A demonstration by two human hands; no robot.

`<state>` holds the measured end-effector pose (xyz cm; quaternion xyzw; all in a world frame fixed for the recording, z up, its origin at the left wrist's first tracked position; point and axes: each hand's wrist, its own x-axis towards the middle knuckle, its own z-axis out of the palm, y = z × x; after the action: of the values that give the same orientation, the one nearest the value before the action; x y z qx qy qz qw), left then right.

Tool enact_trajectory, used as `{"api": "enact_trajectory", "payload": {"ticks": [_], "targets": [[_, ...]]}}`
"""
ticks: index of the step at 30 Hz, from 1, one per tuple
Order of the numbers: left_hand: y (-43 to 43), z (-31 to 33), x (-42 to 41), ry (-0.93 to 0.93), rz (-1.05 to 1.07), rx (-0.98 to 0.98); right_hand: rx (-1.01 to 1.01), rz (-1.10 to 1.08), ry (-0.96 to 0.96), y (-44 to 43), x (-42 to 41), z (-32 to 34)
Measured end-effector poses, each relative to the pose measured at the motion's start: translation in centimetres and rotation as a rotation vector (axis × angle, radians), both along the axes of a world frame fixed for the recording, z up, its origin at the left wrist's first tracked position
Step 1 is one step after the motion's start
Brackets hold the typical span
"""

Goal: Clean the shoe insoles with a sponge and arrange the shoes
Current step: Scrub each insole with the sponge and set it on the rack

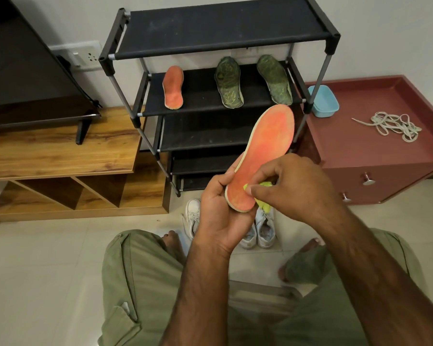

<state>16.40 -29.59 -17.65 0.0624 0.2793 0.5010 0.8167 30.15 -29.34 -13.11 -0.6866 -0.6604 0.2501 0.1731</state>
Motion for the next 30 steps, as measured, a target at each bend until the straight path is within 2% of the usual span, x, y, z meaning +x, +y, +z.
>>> {"api": "enact_trajectory", "payload": {"ticks": [3, 8, 12, 16, 20, 21, 24, 25, 28, 30], "targets": [[0.3, 0.1, 0.0, 0.015, 0.033, 0.003, 0.143, -0.12, -0.062, 0.1, -0.1, -0.1], [0.3, 0.0, 0.0, 0.001, 0.024, 0.001, -0.026, -0.001, 0.082, 0.0, -0.1, 0.1], [0.5, 0.0, 0.1, 0.028, 0.031, 0.012, 0.138, -0.132, 0.0, 0.2, -0.4, 0.1], [0.3, -0.2, 0.1, 0.008, 0.012, 0.003, -0.09, -0.007, 0.082, 0.3, 0.0, 0.4], [0.4, -0.2, 0.2, 0.03, 0.033, 0.011, 0.111, -0.172, -0.005, 0.3, -0.3, -0.1], [0.4, -0.1, 0.2, 0.043, 0.038, 0.016, 0.109, -0.163, -0.022, 0.3, -0.4, -0.1], [0.1, -0.2, 0.2, 0.039, 0.034, -0.002, -0.104, -0.044, 0.069, 0.2, -0.2, 0.3], [0.0, -0.2, 0.1, 0.029, 0.034, -0.007, -0.118, -0.048, 0.117, 0.0, -0.2, 0.3], [0.1, -0.3, 0.1, 0.021, 0.034, 0.008, 0.13, -0.245, 0.143, -0.3, -0.5, -0.6], [0.2, -0.4, 0.1, 0.04, 0.035, 0.017, 0.236, -0.287, 0.15, -0.7, -0.9, -1.1]]}}
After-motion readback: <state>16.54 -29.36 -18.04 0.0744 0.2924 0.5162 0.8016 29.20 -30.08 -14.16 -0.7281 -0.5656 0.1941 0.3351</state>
